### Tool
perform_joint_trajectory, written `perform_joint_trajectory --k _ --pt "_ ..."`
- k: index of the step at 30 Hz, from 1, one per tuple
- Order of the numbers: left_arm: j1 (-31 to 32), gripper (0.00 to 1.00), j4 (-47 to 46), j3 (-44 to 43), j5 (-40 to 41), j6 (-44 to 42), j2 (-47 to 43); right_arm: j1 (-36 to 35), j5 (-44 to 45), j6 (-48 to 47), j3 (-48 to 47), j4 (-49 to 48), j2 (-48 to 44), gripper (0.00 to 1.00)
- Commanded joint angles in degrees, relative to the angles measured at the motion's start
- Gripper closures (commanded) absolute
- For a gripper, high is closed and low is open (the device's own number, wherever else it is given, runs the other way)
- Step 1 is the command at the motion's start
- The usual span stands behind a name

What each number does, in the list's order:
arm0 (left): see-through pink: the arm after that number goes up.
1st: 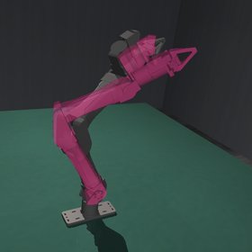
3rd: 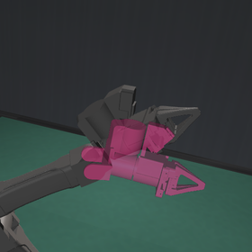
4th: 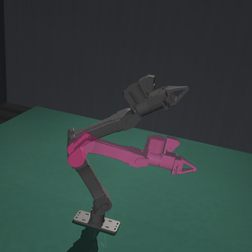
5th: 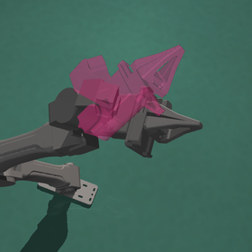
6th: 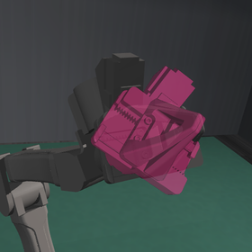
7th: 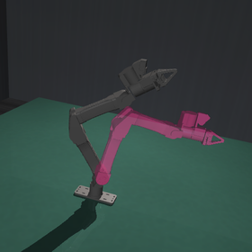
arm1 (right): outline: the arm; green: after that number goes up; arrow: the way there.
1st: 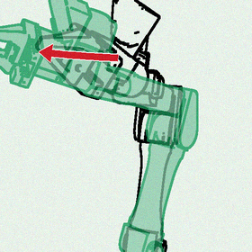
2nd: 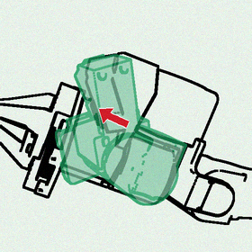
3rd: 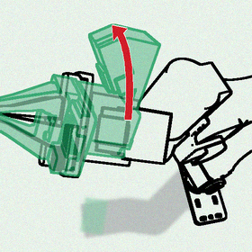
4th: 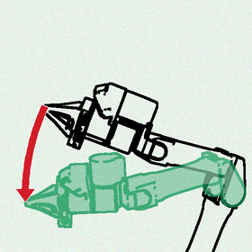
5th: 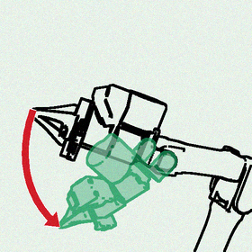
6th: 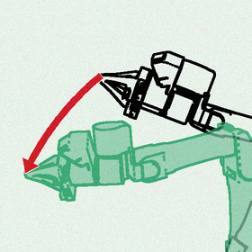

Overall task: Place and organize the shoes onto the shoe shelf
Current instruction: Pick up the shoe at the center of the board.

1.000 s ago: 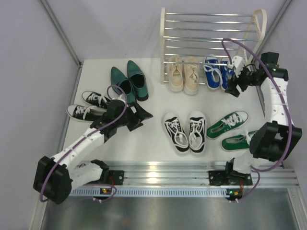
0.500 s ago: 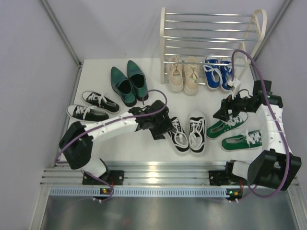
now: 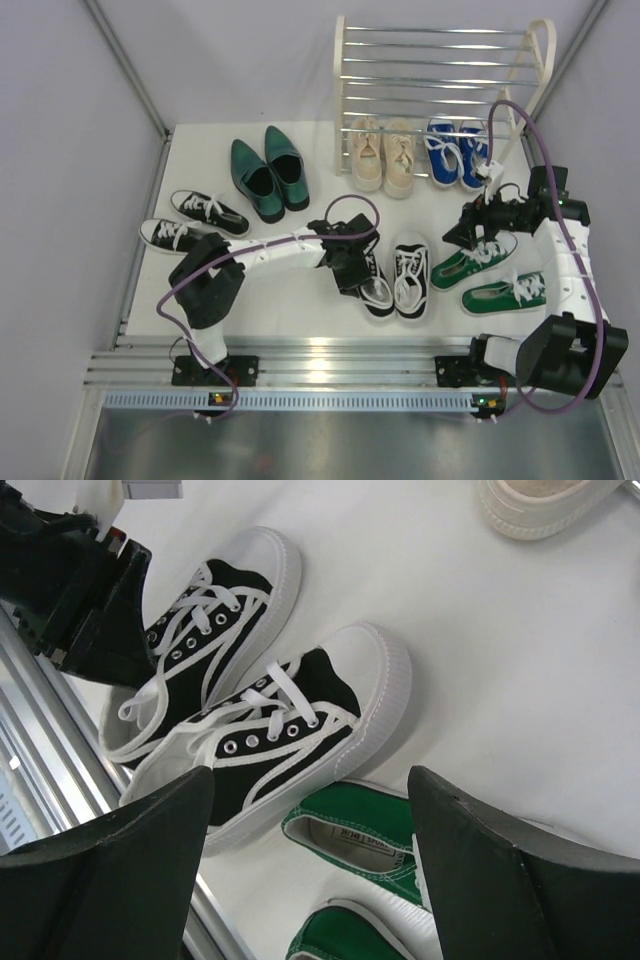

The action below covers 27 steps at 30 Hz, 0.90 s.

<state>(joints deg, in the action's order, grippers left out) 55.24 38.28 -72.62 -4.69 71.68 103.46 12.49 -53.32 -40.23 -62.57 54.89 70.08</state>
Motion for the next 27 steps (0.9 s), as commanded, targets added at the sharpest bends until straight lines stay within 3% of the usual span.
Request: perform_joint_trajectory --k 1,2,8,12,16,19,22,24,27 --pt "-0.22 0.64 3.20 -2.61 -0.40 -4.44 1.22 -0.19 -2.66 -0.20 -1.24 -1.02 -1.53 0.22" --pt "-0.48 0.80 3.11 -3.40 -0.50 -5.14 1.22 -0.19 -2.93 -0.64 -1.33 -0.32 -1.44 0.22" --pt "-1.28 0.99 3.11 -5.51 1.34 -14.45 -1.59 -0.36 -5.38 -1.96 -3.44 2.85 -0.65 0.22" --pt "-1.28 1.00 3.03 -6.83 3.28 -27.16 -6.77 -1.50 -7.85 -1.96 -6.51 7.23 1.10 0.23" --pt "-1.28 1.00 1.45 -6.84 7.32 -36.16 -12.65 -4.04 -12.32 4.62 -9.41 8.99 4.88 0.26" --pt "-1.28 1.00 -2.32 -6.92 6.62 -41.61 -15.64 -6.07 -14.97 11.29 -11.34 5.87 7.87 0.26" --pt "-1.28 1.00 -6.37 -7.97 4.96 -44.34 -17.06 -9.49 -13.92 27.62 -10.22 -4.06 7.62 0.22" --pt "-1.28 1.00 -8.47 -8.68 3.13 -44.87 -17.24 -11.34 -8.75 39.67 -8.81 -14.61 6.82 0.08" --pt "-1.28 1.00 -9.98 -10.34 1.36 -44.70 -16.71 -17.22 -1.63 52.93 -6.96 -23.76 4.80 0.01"
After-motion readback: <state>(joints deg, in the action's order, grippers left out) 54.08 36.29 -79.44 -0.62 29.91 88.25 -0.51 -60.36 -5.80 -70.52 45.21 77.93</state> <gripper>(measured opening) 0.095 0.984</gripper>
